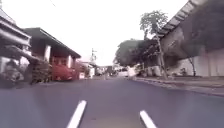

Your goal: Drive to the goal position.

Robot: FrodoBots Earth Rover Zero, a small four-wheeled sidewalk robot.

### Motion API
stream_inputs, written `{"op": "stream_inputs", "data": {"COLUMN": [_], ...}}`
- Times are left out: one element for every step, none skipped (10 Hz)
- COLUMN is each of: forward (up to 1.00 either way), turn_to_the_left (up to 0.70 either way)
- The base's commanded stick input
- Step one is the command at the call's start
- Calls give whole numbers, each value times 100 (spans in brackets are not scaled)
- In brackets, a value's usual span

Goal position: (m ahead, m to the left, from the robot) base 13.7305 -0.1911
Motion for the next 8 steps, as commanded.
{"op": "stream_inputs", "data": {"forward": [100, 100, 100, 100, 100, 100, 100, 100], "turn_to_the_left": [0, 0, 0, 0, 0, -27, -40, -40]}}
